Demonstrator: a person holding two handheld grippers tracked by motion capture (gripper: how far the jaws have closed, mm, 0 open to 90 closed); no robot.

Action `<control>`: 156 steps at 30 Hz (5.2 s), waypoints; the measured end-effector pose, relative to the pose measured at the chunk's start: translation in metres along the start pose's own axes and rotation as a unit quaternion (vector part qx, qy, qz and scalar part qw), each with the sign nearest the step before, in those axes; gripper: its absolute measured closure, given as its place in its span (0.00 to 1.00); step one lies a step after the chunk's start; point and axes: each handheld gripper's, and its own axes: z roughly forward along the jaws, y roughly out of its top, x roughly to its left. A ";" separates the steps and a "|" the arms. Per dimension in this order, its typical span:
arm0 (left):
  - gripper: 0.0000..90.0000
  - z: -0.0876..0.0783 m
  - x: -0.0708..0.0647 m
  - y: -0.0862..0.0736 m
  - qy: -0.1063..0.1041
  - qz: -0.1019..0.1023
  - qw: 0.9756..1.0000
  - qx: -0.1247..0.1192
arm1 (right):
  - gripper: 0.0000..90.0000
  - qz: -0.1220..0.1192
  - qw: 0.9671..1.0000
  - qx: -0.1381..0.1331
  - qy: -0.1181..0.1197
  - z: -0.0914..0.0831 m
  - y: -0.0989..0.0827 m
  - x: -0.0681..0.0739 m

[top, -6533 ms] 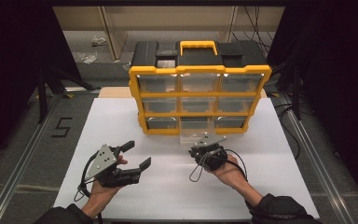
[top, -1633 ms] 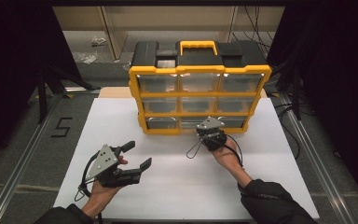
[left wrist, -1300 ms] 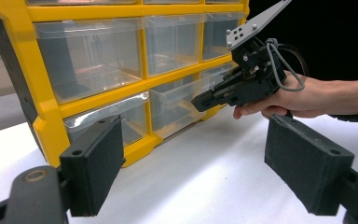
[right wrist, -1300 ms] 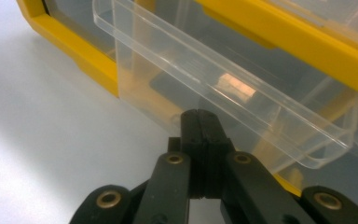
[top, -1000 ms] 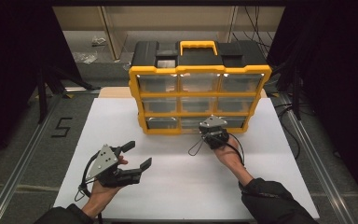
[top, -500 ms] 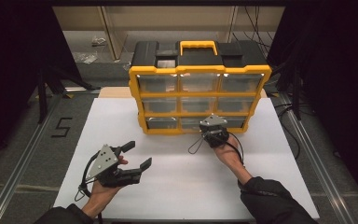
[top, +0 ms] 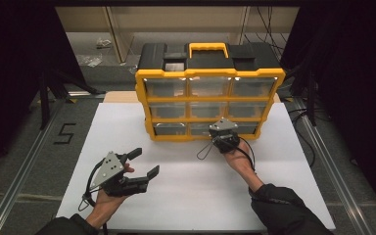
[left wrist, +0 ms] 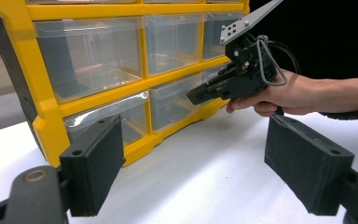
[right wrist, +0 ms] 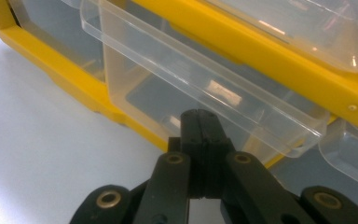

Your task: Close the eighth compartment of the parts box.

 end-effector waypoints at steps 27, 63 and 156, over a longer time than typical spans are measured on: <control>0.21 0.000 0.000 0.000 0.000 -0.001 1.000 -0.001 | 1.00 0.004 1.000 -0.006 -0.002 0.005 0.006 -0.002; 0.21 -0.001 0.000 0.000 0.000 -0.001 1.000 -0.001 | 1.00 0.006 1.000 0.002 0.014 0.003 0.007 0.001; 0.21 0.001 -0.001 0.000 -0.005 0.000 1.000 0.006 | 0.17 0.069 0.969 -0.180 0.154 -0.129 0.001 0.024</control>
